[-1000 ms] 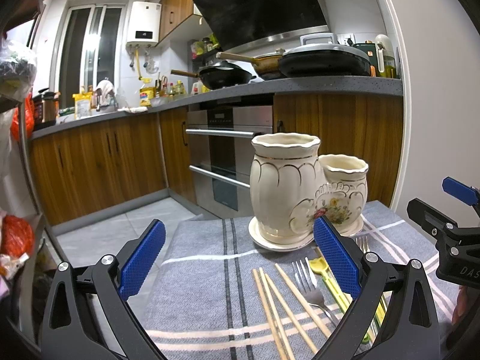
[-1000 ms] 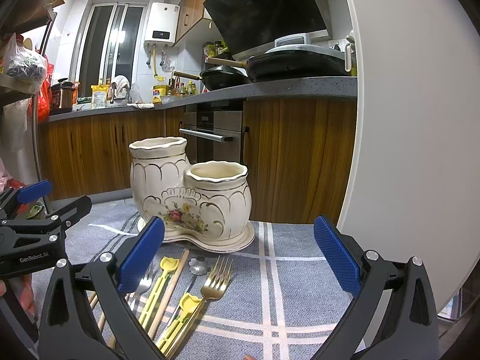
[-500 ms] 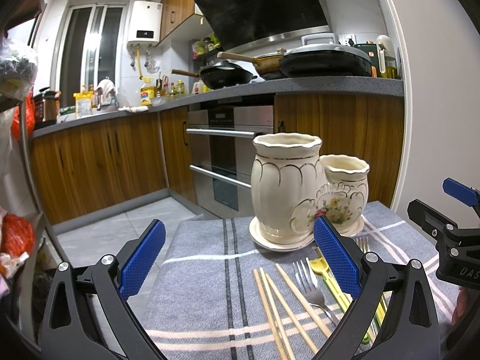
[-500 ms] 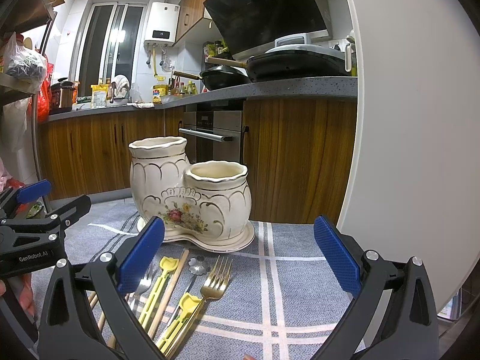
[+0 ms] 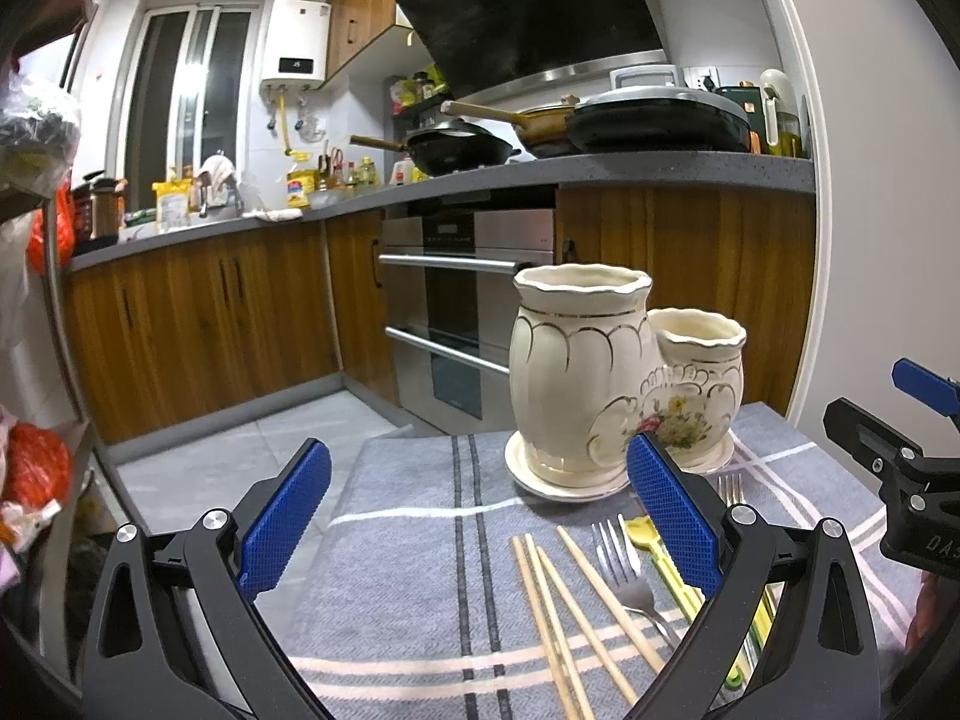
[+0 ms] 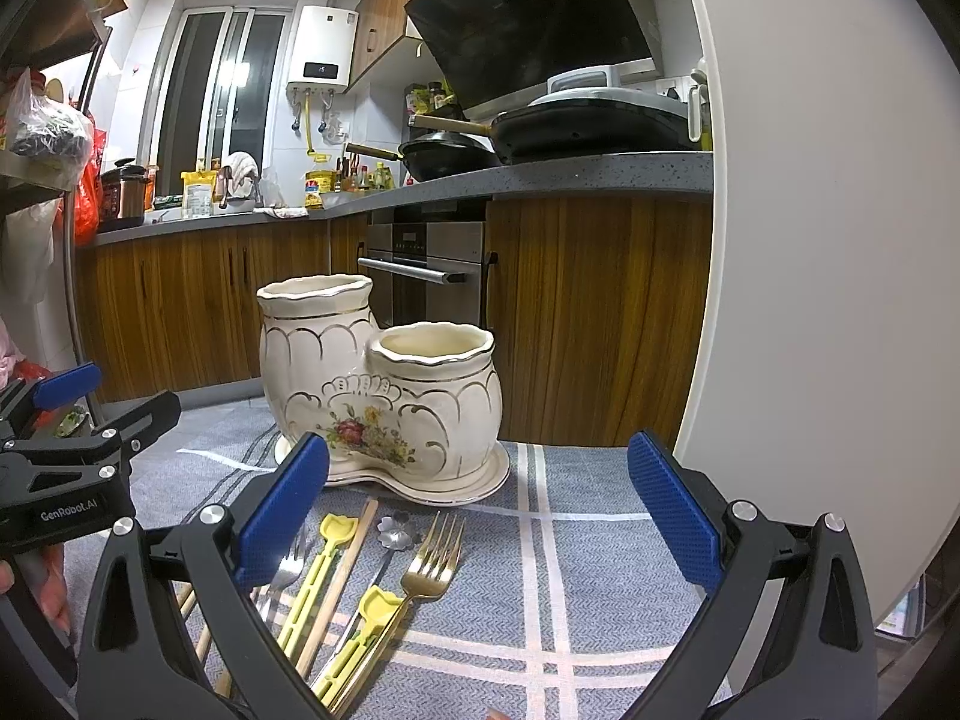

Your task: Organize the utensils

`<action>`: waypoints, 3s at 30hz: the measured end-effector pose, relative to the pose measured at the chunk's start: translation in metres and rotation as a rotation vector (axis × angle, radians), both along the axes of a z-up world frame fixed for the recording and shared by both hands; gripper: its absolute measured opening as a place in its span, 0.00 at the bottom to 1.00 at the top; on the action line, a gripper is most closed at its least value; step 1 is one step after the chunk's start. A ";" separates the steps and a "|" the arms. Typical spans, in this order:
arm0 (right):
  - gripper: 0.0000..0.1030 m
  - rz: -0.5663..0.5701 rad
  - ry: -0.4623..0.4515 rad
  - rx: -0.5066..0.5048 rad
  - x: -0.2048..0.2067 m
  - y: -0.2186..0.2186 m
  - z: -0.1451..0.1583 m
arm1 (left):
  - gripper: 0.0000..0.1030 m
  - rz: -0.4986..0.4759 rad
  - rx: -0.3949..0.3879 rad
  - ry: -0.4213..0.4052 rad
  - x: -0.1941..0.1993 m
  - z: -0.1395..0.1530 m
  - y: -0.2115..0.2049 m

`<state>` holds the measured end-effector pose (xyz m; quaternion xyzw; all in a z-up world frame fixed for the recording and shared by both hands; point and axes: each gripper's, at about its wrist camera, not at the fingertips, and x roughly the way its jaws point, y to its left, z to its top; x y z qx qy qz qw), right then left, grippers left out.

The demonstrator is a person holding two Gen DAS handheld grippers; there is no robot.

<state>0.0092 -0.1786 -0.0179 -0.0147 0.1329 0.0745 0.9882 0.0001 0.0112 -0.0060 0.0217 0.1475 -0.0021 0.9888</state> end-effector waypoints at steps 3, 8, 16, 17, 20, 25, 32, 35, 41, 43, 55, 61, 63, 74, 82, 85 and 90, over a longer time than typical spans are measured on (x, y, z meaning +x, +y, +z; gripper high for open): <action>0.95 0.000 -0.001 0.001 0.000 0.000 0.000 | 0.95 0.003 -0.001 0.004 0.001 0.000 -0.001; 0.95 -0.003 0.002 0.003 0.001 0.001 -0.001 | 0.95 0.009 0.004 0.003 -0.004 0.002 0.009; 0.95 -0.006 0.005 0.005 0.001 0.001 -0.002 | 0.95 0.008 0.002 0.002 -0.004 0.001 0.010; 0.95 -0.007 0.005 0.005 0.002 0.002 -0.002 | 0.95 0.007 0.002 0.002 -0.003 0.002 0.010; 0.95 -0.005 0.006 0.005 0.001 0.001 -0.002 | 0.95 0.007 0.001 0.003 -0.003 0.001 0.010; 0.95 -0.005 0.005 0.006 0.001 0.001 -0.002 | 0.95 0.007 0.003 0.001 -0.003 0.001 0.010; 0.95 -0.008 0.007 0.009 0.002 0.000 -0.002 | 0.95 0.008 0.002 0.004 -0.002 0.000 0.008; 0.95 -0.010 0.008 0.011 0.002 -0.001 -0.002 | 0.95 0.007 0.002 0.006 -0.002 0.000 0.008; 0.95 -0.027 0.064 0.004 0.005 -0.006 -0.004 | 0.95 -0.004 0.056 0.097 0.011 -0.001 0.000; 0.95 -0.031 0.126 -0.013 0.012 -0.007 -0.007 | 0.95 -0.009 0.068 0.150 0.017 -0.005 0.000; 0.95 0.051 0.468 -0.007 0.023 -0.007 -0.032 | 0.95 -0.060 0.070 0.353 0.021 -0.031 0.013; 0.95 0.060 0.500 -0.048 0.028 0.001 -0.041 | 0.95 -0.062 0.088 0.430 0.022 -0.044 0.018; 0.90 0.081 0.514 -0.045 0.028 0.004 -0.044 | 0.95 -0.067 0.101 0.452 0.023 -0.048 0.018; 0.55 0.109 0.609 0.014 0.026 0.001 -0.052 | 0.90 -0.093 0.024 0.529 0.017 -0.044 0.025; 0.55 0.152 0.670 0.016 0.032 0.005 -0.050 | 0.72 -0.120 -0.057 0.608 0.026 -0.040 0.033; 0.47 0.167 0.699 0.024 0.035 0.007 -0.051 | 0.63 -0.143 -0.049 0.622 0.032 -0.038 0.025; 0.34 0.193 0.728 0.035 0.039 0.011 -0.052 | 0.50 -0.168 -0.019 0.647 0.039 -0.042 0.011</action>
